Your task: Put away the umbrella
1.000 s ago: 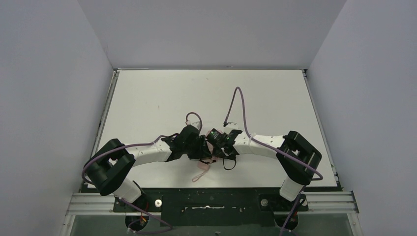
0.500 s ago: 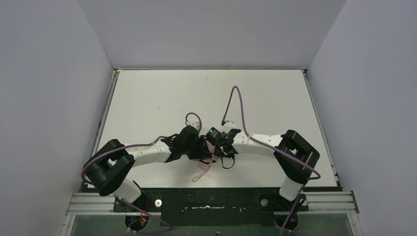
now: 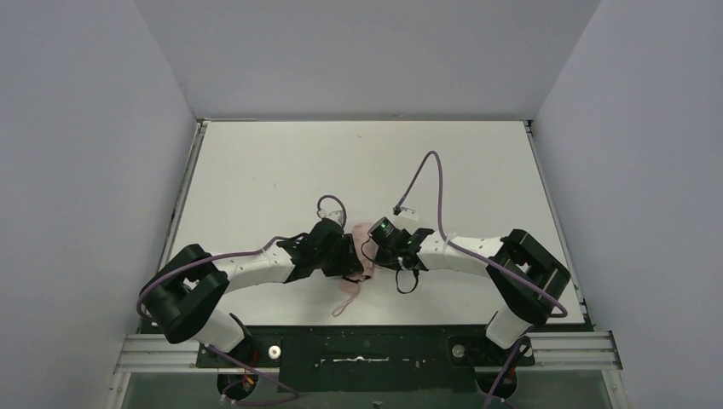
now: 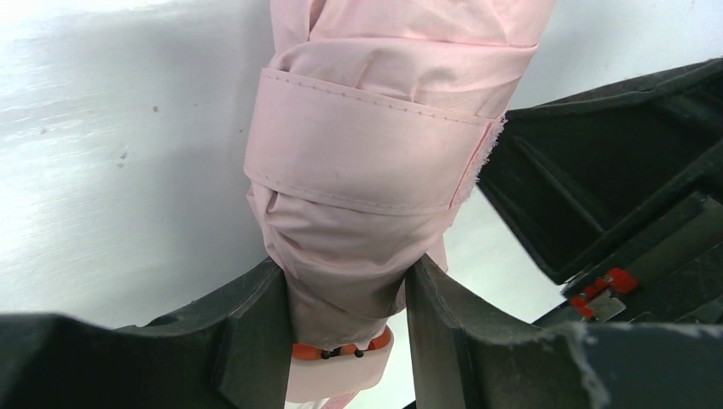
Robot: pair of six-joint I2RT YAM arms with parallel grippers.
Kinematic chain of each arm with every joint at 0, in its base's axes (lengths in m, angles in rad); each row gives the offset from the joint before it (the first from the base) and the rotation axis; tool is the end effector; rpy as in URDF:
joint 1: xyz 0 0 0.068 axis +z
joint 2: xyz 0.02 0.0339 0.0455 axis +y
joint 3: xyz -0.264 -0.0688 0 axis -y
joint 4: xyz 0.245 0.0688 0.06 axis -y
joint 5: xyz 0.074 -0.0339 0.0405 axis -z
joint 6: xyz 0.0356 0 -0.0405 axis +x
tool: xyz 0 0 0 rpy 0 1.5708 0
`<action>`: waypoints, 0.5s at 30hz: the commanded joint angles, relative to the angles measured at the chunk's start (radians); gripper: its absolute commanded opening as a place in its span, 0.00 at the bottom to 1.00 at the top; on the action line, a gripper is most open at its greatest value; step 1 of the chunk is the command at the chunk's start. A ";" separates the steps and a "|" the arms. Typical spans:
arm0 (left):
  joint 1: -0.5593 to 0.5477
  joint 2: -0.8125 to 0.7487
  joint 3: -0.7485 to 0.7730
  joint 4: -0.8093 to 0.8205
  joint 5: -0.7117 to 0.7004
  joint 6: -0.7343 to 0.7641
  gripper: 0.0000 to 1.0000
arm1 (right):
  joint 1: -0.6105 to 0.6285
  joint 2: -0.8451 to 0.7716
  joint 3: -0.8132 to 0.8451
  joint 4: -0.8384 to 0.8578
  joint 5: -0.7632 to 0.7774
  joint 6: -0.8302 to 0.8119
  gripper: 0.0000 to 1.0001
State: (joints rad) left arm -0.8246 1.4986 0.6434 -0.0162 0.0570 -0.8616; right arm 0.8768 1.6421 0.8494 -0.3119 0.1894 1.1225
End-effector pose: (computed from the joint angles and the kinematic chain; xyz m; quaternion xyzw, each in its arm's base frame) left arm 0.1869 -0.2051 0.1474 -0.0076 0.9391 -0.2735 0.2078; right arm 0.1986 0.2282 0.1471 0.1404 0.9586 0.1437 0.2017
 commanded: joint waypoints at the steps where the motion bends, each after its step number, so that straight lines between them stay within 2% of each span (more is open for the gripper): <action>1: -0.001 -0.014 -0.016 -0.253 -0.151 0.016 0.00 | -0.033 -0.006 -0.077 -0.204 0.091 -0.042 0.00; 8: -0.001 -0.040 0.004 -0.330 -0.209 0.028 0.00 | -0.098 -0.133 -0.148 -0.260 0.147 -0.089 0.00; 11: -0.001 -0.030 0.013 -0.345 -0.219 0.035 0.00 | -0.102 -0.202 -0.188 -0.211 0.107 -0.109 0.00; 15: -0.008 -0.012 0.027 -0.353 -0.222 0.056 0.00 | -0.102 -0.370 -0.265 -0.065 -0.003 -0.137 0.00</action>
State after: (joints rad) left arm -0.8471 1.4567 0.6785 -0.1490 0.0055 -0.8497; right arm 0.8024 1.4136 0.6567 -0.3225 0.1635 1.0657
